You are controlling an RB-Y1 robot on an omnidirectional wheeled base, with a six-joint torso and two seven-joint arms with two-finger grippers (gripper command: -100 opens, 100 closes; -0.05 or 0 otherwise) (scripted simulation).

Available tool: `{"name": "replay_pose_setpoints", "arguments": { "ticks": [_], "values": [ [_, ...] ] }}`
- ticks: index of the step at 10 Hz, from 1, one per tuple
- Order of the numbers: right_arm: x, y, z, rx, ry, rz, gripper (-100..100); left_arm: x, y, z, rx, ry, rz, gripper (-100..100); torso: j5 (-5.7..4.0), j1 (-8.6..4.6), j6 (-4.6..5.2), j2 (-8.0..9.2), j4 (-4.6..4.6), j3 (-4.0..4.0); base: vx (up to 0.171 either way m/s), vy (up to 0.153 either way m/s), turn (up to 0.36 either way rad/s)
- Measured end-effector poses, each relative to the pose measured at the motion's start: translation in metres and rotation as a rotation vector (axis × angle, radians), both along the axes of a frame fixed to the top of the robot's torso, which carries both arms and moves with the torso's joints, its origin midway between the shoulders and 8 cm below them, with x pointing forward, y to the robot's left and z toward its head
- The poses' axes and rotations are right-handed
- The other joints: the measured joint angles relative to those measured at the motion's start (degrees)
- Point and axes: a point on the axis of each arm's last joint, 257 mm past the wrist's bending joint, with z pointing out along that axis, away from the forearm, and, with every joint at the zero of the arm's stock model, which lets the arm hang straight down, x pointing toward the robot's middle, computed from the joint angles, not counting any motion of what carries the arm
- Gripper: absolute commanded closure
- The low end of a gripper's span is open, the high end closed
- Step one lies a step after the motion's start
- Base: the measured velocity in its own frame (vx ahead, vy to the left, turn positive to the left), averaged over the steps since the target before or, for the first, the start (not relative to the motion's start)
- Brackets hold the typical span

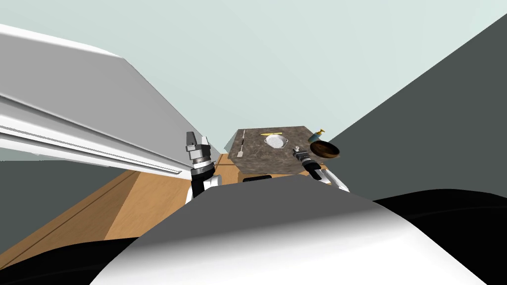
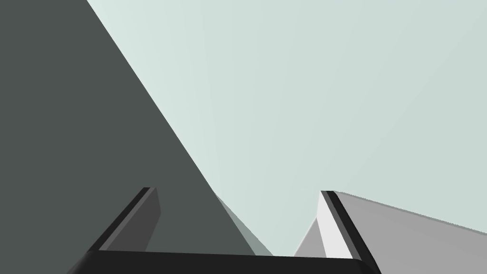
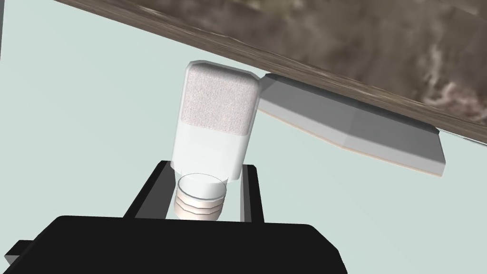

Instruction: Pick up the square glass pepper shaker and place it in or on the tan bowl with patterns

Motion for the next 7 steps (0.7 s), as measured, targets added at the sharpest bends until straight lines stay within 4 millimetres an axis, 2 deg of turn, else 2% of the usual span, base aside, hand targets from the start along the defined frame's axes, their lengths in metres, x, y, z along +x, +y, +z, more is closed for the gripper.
{"name": "replay_pose_setpoints", "arguments": {
  "ticks": [2,7],
  "values": [
    [-0.003,0.004,0.011,0.008,-0.010,0.021,100,0.000,0.000,0.000,0.000,0.000,0.000,0,-0.02,0.04,-0.01,0.22,0.05,0.14,-0.162,-0.065,0.004],
    [-0.006,0.017,0.047,0.035,-0.030,0.092,100,0.000,0.000,0.000,0.000,0.000,0.000,0,-0.11,-0.18,-0.08,-0.07,-0.02,-0.04,-0.119,-0.100,0.007]
  ]
}}
